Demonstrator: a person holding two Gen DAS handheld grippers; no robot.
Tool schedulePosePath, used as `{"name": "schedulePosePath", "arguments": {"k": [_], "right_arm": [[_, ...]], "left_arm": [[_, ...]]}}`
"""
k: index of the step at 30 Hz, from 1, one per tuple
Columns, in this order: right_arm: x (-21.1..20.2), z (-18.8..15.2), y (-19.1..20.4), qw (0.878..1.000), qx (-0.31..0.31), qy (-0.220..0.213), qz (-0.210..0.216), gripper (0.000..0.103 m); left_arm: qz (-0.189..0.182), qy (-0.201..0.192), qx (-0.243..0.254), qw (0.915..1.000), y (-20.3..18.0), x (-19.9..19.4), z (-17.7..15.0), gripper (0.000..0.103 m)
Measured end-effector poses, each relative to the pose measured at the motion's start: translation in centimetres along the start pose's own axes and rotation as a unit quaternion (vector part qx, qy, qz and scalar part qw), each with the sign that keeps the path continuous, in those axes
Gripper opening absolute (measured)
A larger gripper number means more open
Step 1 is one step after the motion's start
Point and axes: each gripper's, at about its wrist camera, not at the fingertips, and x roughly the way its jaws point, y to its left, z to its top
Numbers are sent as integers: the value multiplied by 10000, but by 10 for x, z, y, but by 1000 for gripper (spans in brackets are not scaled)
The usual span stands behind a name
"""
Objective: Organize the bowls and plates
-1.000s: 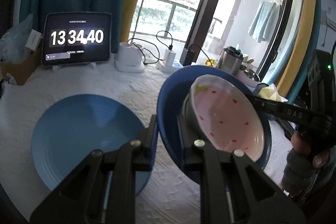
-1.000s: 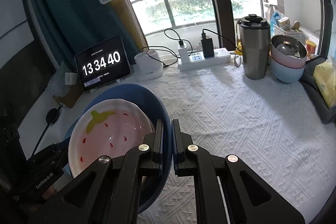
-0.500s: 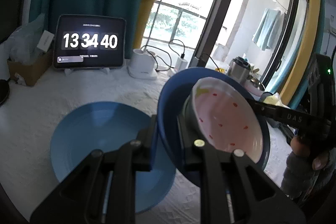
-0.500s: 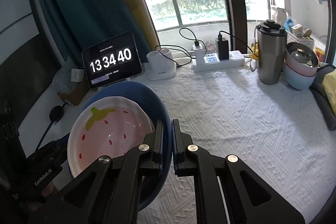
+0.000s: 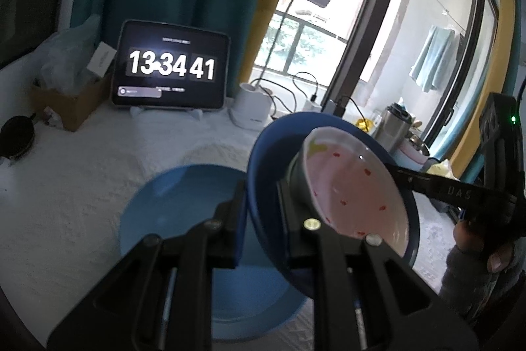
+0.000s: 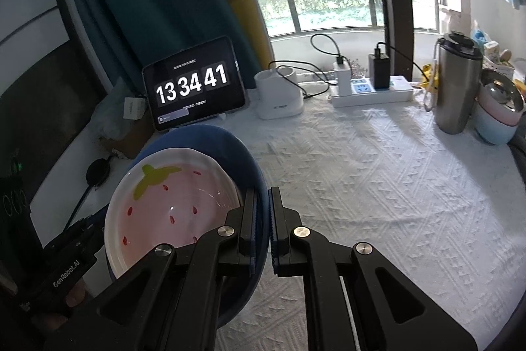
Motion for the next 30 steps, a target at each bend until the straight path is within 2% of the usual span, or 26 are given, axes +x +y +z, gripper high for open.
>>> {"name": "schedulePosePath", "arguments": {"k": [22, 30], "right_arm": [[55, 5, 44, 9984, -172, 488, 207, 8], [67, 6, 51, 9977, -169, 605, 254, 8]], "left_arm": [[403, 106, -302, 9987, 54, 5, 3, 16], [490, 126, -295, 9983, 61, 7, 3, 16]]}}
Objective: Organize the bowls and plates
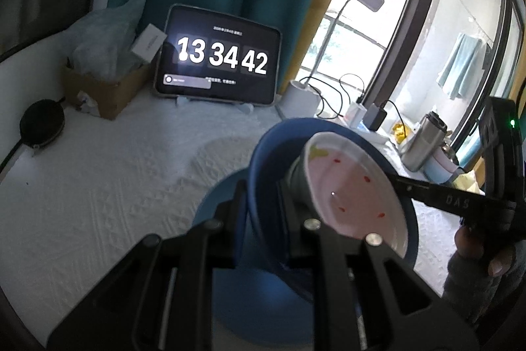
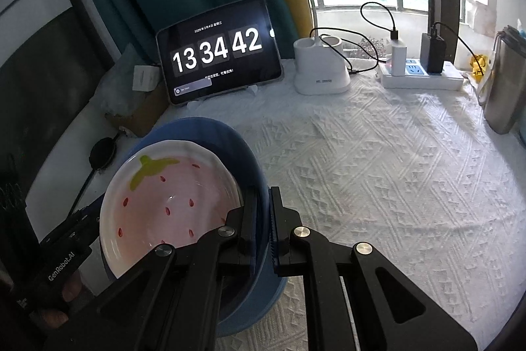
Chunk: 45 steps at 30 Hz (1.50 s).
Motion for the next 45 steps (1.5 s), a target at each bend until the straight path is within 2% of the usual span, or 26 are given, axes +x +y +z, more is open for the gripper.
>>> {"name": "schedulePosePath", "arguments": {"k": [8, 18, 24, 29, 37, 40, 42, 45], "right_arm": [[9, -2, -5, 9997, 141, 130, -117, 10], [7, -4, -2, 9998, 24, 24, -220, 11], [7, -4, -4, 9996, -4, 117, -260, 11], [3, -8, -5, 9993, -21, 190, -333, 18], [-12, -14, -2, 9991, -106, 101, -400, 20], [-18, -16, -1, 9991, -119, 69, -412, 20], [-23, -19, 0, 9990, -131, 41, -418, 20], [-30, -22, 1, 9990, -133, 8, -425, 21]], "left_arm": [[167, -12, 180, 9997, -6, 3, -3, 16], [206, 56, 40, 9998, -1, 3, 0, 20], [281, 28, 76, 9996, -4, -2, -1, 20], [314, 10, 81, 9995, -6, -8, -3, 21], [453, -174, 110, 9988, -11, -25, -6, 28], [485, -231, 89, 9985, -11, -32, -8, 35], [410, -253, 80, 9988, -13, -37, -10, 44], [380, -281, 141, 9988, -18, -43, -12, 45]]}}
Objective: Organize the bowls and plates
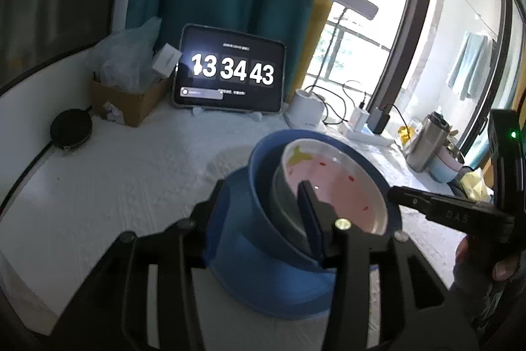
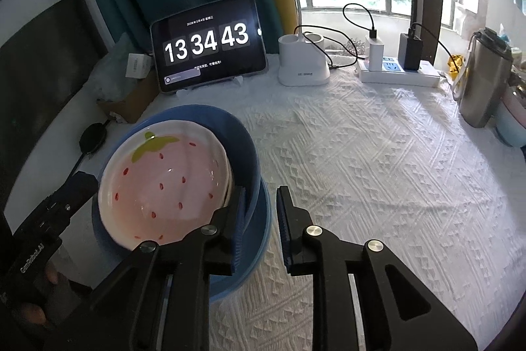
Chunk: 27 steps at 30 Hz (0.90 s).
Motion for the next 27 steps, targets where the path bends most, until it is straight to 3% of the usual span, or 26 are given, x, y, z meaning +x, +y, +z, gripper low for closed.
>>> {"name": "schedulePosePath", "arguments": {"k": [27], "right_arm": [[-74, -48, -33, 9975, 256, -452, -469, 21]], "left_arm": [[-569, -97, 588, 9966, -64, -45, -26, 47]]}}
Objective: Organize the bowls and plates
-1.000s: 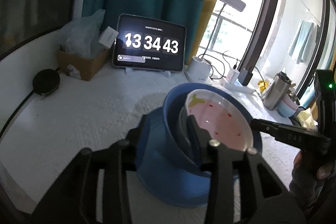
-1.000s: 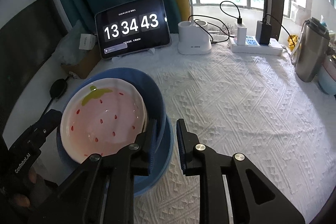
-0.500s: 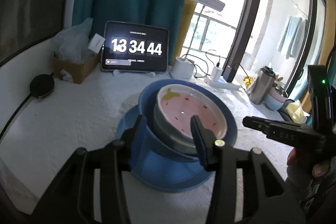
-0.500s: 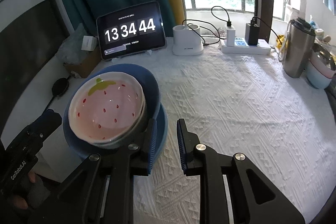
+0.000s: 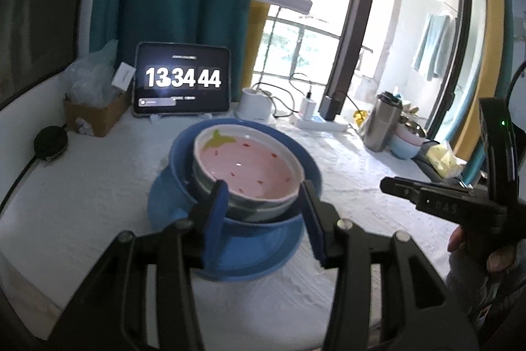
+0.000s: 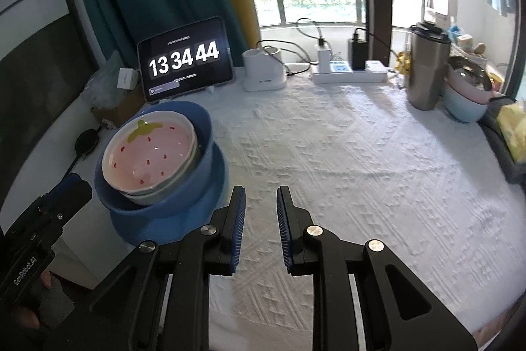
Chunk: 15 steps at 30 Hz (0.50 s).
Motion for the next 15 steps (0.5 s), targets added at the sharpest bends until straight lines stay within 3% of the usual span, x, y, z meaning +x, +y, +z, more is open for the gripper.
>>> {"name": "schedulePosePath", "arguments": {"k": [6, 9, 15], "right_arm": [[-22, -11, -19, 9996, 126, -197, -159, 21], [-34, -18, -31, 9989, 268, -310, -226, 21], [-64, -29, -46, 9969, 417, -600, -303, 27]], "left_arm": [[-105, 23, 215, 9997, -17, -8, -5, 50], [-149, 24, 298, 9994, -25, -12, -8, 63], [-235, -5, 411, 9989, -41, -22, -13, 75]]}}
